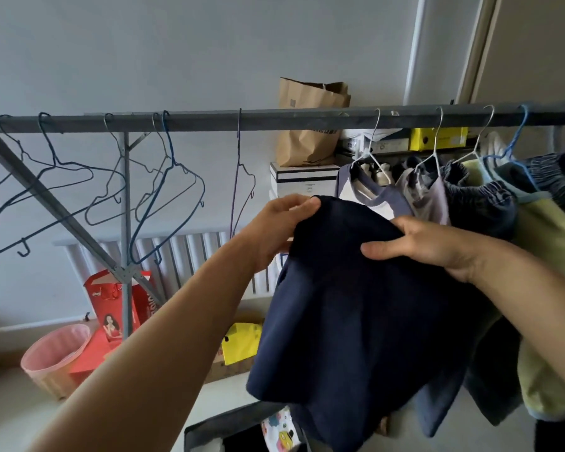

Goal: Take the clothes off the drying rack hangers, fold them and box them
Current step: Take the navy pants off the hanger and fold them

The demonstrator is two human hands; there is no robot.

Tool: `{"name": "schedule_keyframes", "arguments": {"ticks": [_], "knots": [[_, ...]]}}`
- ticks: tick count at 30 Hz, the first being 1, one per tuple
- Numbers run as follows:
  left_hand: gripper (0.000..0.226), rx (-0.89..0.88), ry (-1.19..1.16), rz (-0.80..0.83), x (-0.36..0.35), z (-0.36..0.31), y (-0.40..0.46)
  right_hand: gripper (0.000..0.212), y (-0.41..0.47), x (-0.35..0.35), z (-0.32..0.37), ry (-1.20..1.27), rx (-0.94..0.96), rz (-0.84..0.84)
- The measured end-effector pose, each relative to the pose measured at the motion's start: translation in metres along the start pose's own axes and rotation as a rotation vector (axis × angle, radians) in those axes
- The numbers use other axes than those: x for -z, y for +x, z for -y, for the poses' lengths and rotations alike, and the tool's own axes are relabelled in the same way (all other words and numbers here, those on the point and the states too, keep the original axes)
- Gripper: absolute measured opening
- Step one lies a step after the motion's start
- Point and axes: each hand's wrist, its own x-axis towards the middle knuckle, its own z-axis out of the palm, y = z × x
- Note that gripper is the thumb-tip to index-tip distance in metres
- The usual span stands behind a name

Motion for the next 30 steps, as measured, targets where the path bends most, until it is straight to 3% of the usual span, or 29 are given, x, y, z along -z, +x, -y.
{"name": "schedule_keyframes", "arguments": {"ticks": [4,8,11,14,16,19,22,27,30], "knots": [[0.036,0.066,0.072,-0.249,0.000,0.028,-0.015,0.024,0.011,0.009,0.000,-0.113,-0.071,-0.184],[0.042,0.289,-0.220,-0.111,-0.023,0.061,-0.037,0.018,0.019,0.004,-0.001,-0.307,-0.030,-0.316],[0.070,0.500,-0.497,-0.020,-0.042,0.087,-0.035,0.029,0.022,-0.013,0.000,-0.395,0.034,-0.316],[0.099,0.540,-0.815,0.010,-0.054,0.103,-0.032,0.038,0.021,-0.030,0.003,-0.364,0.086,-0.261],[0.107,0.527,-0.958,0.027,-0.057,0.104,-0.036,0.029,0.020,-0.037,0.004,-0.254,0.104,-0.189],[0.106,0.430,-1.092,0.057,-0.059,0.103,-0.045,0.014,0.016,-0.040,-0.001,0.003,0.092,-0.044],[0.104,0.324,-1.149,0.046,-0.058,0.105,-0.052,0.022,0.017,-0.040,-0.022,0.232,0.049,0.014],[0.060,0.298,-0.938,-0.024,-0.057,0.103,-0.058,0.019,0.023,-0.038,-0.061,0.346,0.006,-0.035],[0.045,0.281,-0.816,-0.113,-0.059,0.108,-0.054,0.019,0.034,-0.034,-0.079,0.238,0.041,-0.127]]}}
